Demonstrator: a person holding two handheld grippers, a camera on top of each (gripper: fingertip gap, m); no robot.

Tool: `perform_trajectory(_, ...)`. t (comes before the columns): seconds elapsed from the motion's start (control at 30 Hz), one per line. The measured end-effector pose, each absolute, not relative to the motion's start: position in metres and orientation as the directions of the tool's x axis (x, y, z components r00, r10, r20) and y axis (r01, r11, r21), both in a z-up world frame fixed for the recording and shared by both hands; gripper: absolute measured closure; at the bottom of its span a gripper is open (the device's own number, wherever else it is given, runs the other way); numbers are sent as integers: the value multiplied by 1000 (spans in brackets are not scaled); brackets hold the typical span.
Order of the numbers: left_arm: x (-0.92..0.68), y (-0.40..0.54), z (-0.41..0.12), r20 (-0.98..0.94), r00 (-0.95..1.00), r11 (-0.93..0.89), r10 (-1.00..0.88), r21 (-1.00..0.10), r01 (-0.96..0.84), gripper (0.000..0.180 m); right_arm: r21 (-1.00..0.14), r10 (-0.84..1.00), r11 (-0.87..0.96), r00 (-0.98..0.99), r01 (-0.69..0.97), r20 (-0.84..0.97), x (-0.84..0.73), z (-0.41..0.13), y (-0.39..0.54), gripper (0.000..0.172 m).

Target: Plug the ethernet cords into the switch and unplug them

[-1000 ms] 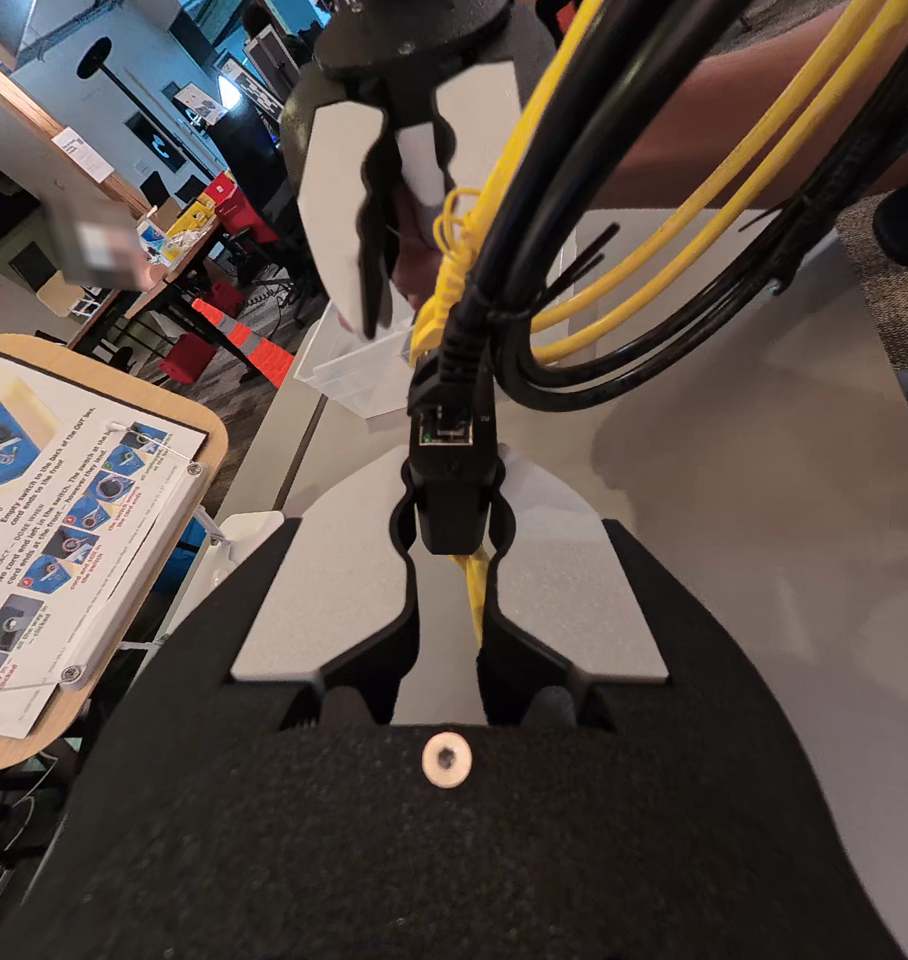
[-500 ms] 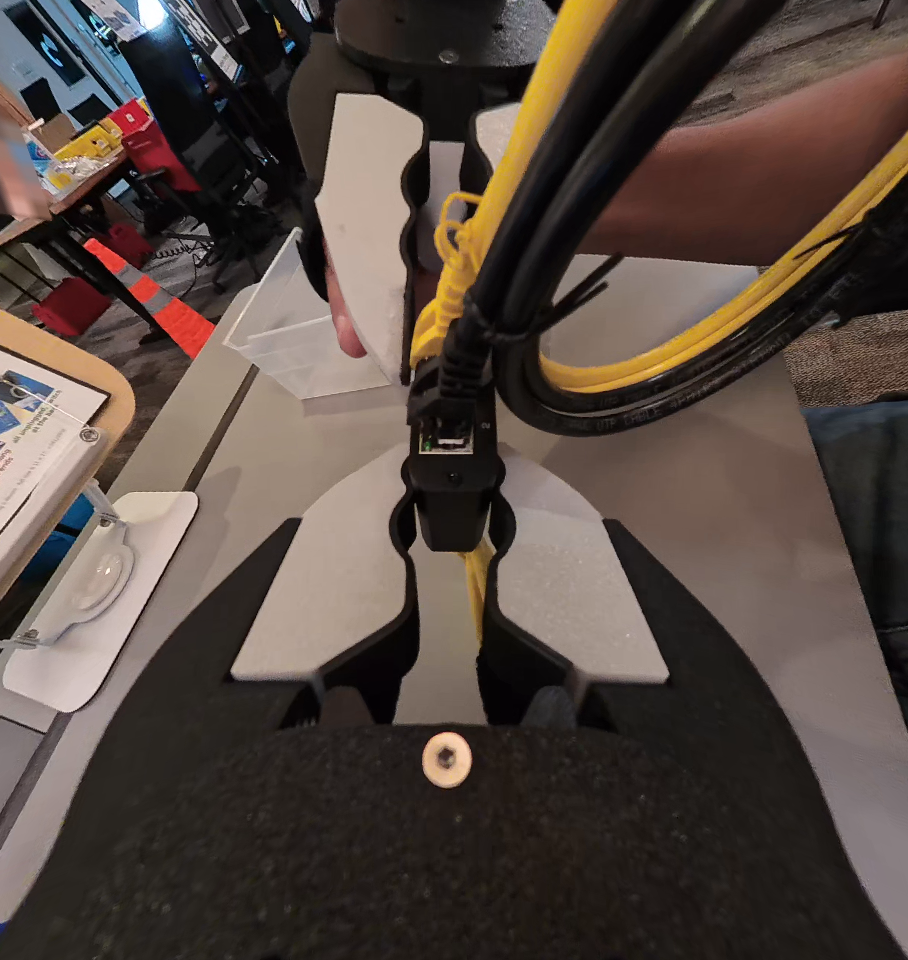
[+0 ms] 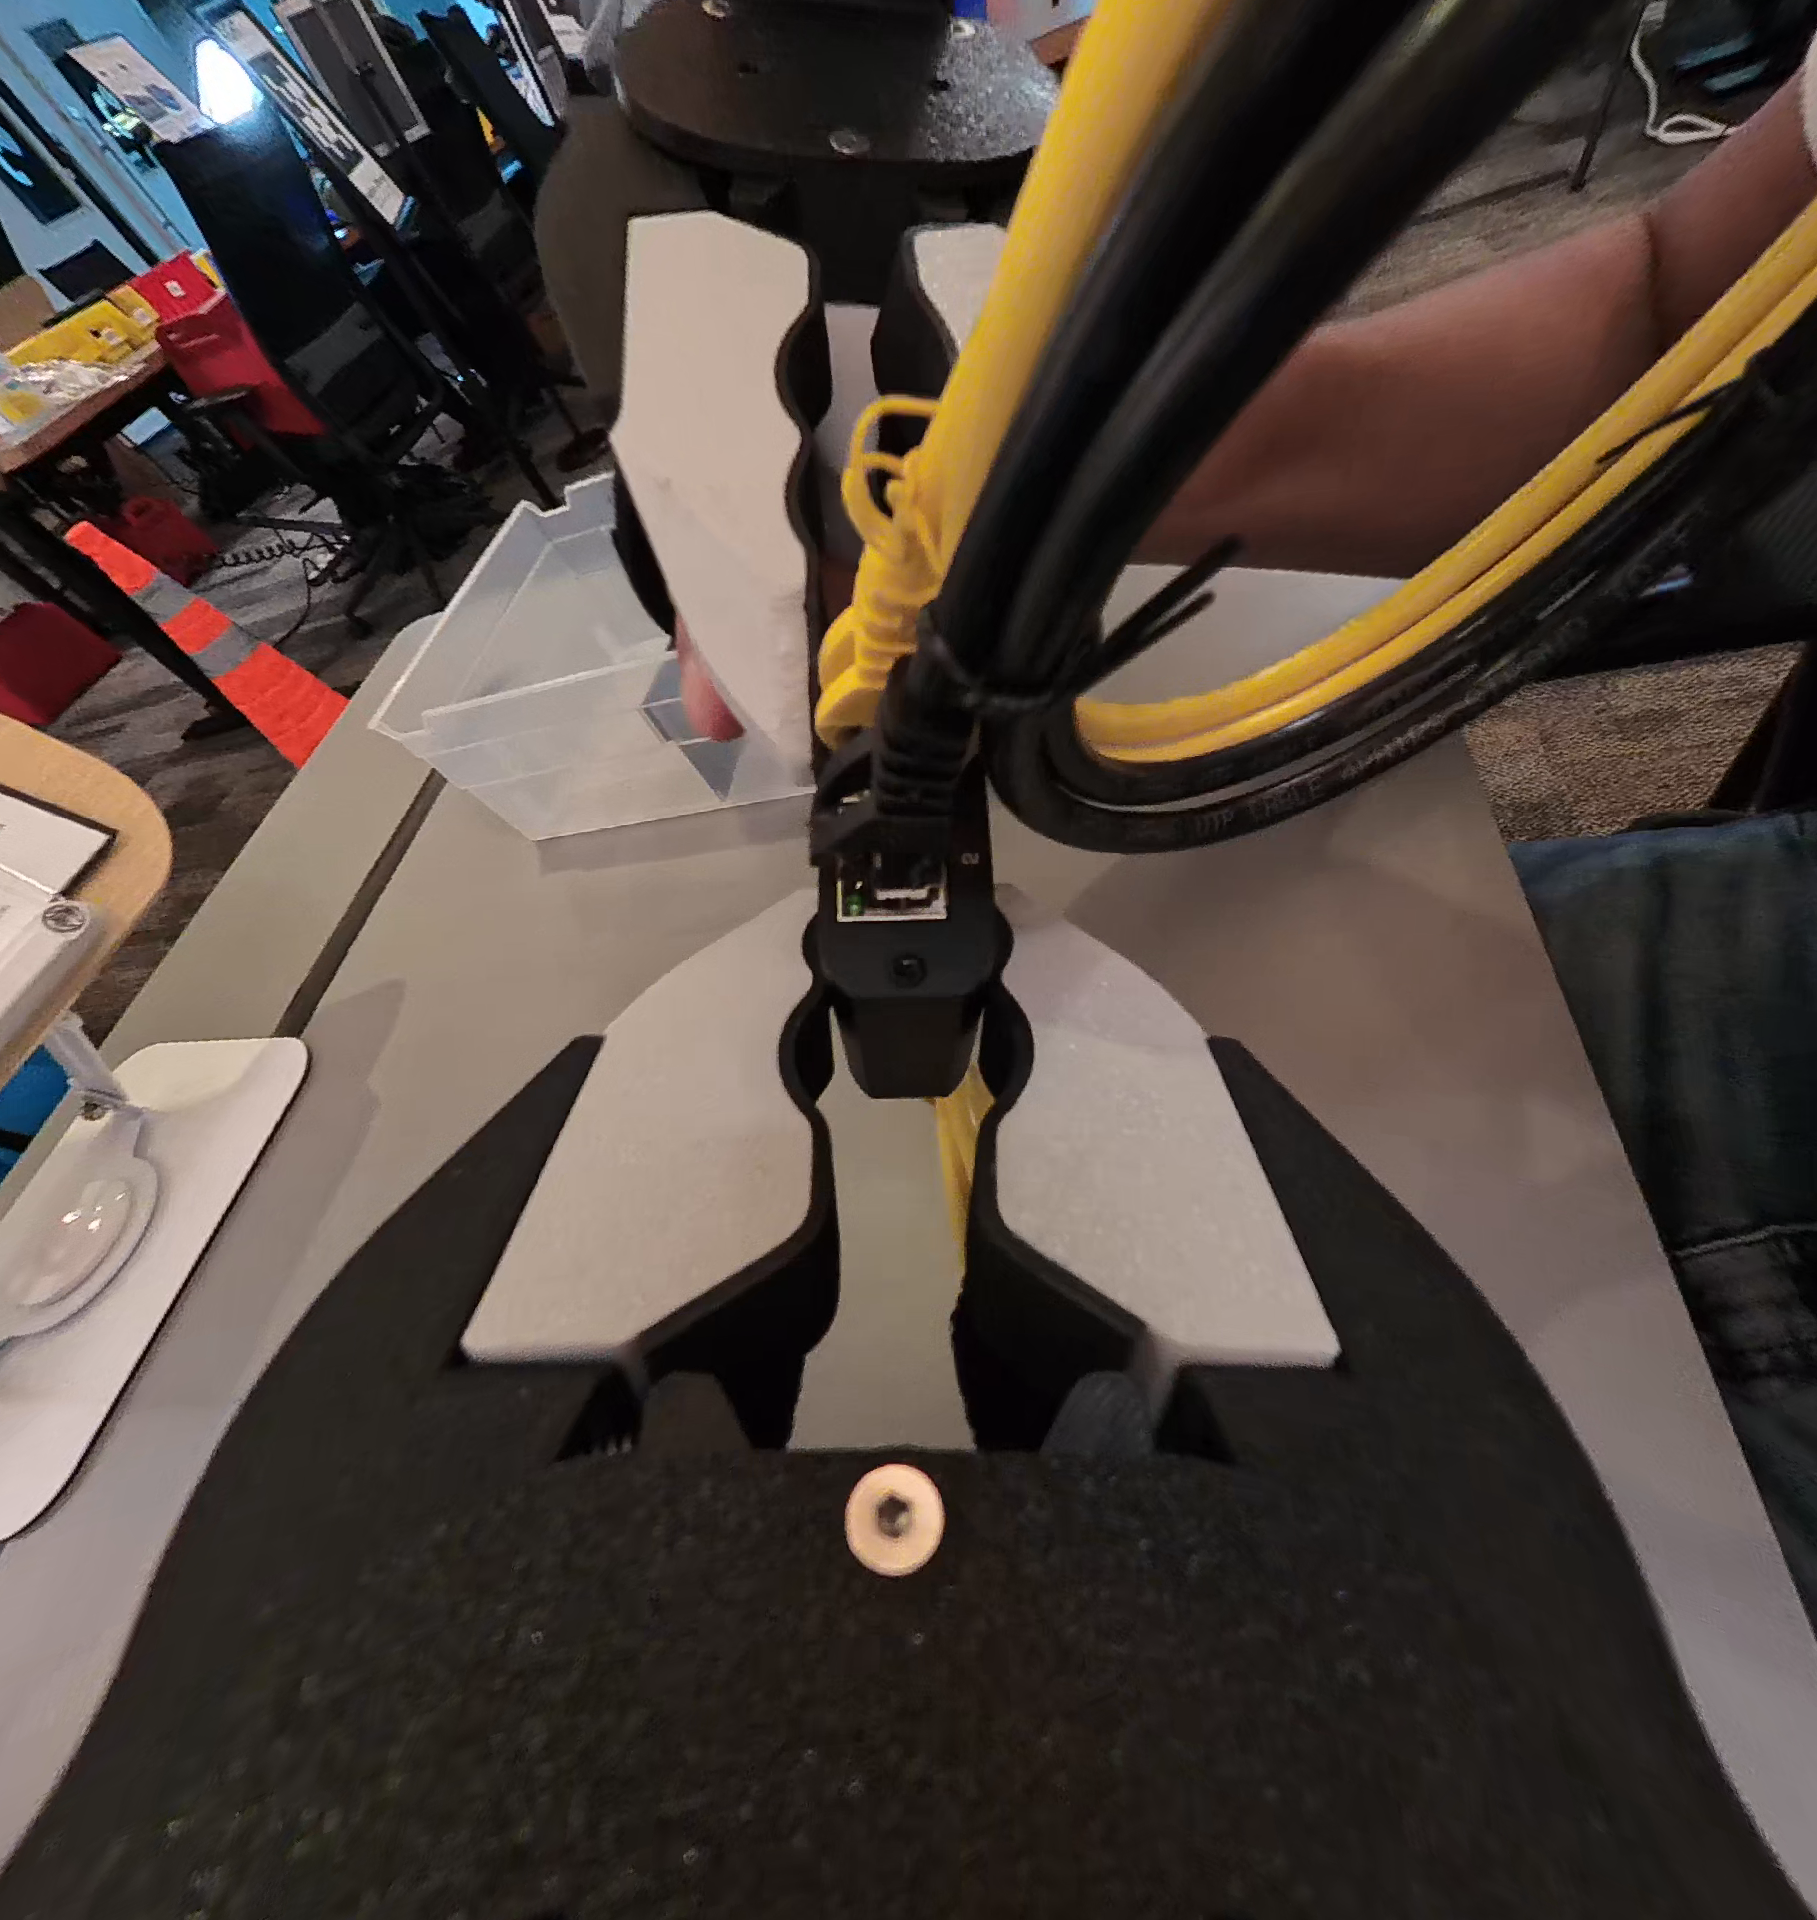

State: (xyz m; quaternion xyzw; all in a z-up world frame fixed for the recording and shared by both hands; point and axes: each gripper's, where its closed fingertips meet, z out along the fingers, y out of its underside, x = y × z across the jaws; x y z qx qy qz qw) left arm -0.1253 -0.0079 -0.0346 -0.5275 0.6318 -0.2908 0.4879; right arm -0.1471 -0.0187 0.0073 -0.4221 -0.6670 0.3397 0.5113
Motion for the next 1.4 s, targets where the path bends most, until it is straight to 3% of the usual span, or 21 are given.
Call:
perform_trajectory(0.33,-130,-2,-28,-314,59,270,-948,-886,-378,156,-896,908,420,-76,146,413,-151,15,-15,159)
perform_trajectory(0.53,-134,-5,-26,-446,62,381,-893,-821,-426,157,-809,825,563,-57,171,562,-152,16,-24,158)
perform_trajectory(0.8,-134,-12,-19,-485,50,421,-873,-802,-424,157,-746,762,642,-40,178,646,-151,24,-34,157)
perform_trajectory(0.93,-135,-13,-20,-490,49,425,-871,-798,-427,157,-751,766,637,-31,174,643,-151,25,-33,151)
perform_trajectory(1.17,-134,-14,-23,-449,29,396,-893,-813,-426,156,-735,752,654,-54,176,657,-152,20,-35,158)
perform_trajectory(1.4,-131,-20,-26,-368,-16,345,-930,-853,-391,156,-791,815,578,-106,199,569,-153,17,-38,161)
